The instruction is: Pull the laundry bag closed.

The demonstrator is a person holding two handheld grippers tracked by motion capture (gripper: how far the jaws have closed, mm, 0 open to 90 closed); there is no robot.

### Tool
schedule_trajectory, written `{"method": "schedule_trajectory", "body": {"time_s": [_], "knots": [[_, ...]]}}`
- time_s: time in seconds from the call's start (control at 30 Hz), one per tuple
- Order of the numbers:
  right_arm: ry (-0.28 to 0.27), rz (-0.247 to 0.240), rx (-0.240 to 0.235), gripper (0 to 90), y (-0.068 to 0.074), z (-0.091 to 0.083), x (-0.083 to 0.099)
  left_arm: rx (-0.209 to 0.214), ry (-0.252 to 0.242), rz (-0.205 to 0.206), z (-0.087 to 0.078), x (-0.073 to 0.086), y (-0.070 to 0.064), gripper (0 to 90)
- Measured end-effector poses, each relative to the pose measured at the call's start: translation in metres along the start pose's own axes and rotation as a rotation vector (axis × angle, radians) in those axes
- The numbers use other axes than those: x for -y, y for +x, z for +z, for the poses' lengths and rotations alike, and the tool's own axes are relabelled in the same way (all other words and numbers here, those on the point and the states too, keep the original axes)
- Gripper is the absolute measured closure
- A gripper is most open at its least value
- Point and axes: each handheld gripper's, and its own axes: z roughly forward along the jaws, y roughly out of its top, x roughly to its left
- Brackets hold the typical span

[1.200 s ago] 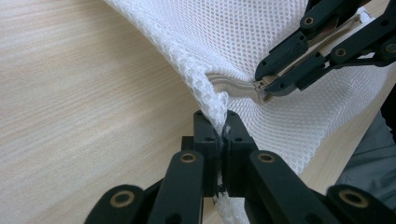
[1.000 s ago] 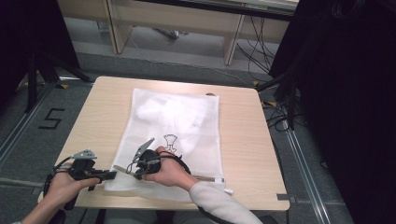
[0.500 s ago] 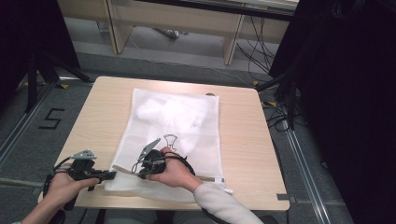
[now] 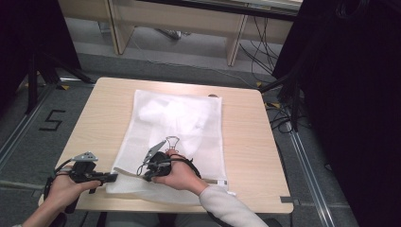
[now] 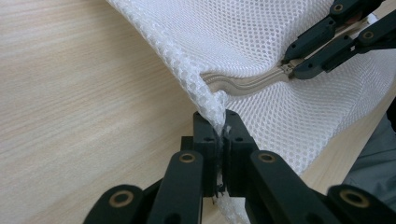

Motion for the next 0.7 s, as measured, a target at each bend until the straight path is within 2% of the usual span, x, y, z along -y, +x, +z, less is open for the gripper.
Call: {"method": "schedule_trajectory", "body": {"time_s": [0.13, 0.17, 0.23, 0.33, 0.37, 0.57, 0.7], "knots": [[-0.010, 0.005, -0.013, 82.6, -0.0003, -0.0019, 0.0014, 0.010, 0.006, 0.003, 0.0003, -0.0003, 0.0000, 85.7], [-0.006, 0.004, -0.003, 82.7, -0.0006, -0.0024, 0.0018, 0.011, 0.005, 0.003, 0.0006, -0.0003, -0.0002, 85.7], [-0.010, -0.011, -0.006, 82.7, -0.0012, -0.0031, 0.0019, 0.014, 0.007, 0.003, 0.0006, -0.0003, -0.0001, 85.7], [-0.004, 0.004, -0.003, 82.7, -0.0018, -0.0047, 0.0031, 0.008, 0.005, 0.005, 0.0005, -0.0002, 0.0002, 85.8], [-0.004, 0.018, -0.014, 82.7, -0.0016, -0.0051, 0.0039, 0.008, 0.006, 0.005, 0.0006, -0.0001, 0.0003, 85.8], [-0.003, 0.009, -0.001, 82.6, -0.0039, -0.0077, 0.0081, 0.008, 0.007, 0.005, 0.0007, -0.0002, 0.0004, 85.7], [-0.001, 0.028, -0.004, 82.6, -0.0037, -0.0101, 0.0087, 0.006, 0.009, 0.006, 0.0007, -0.0001, 0.0004, 85.8]]}}
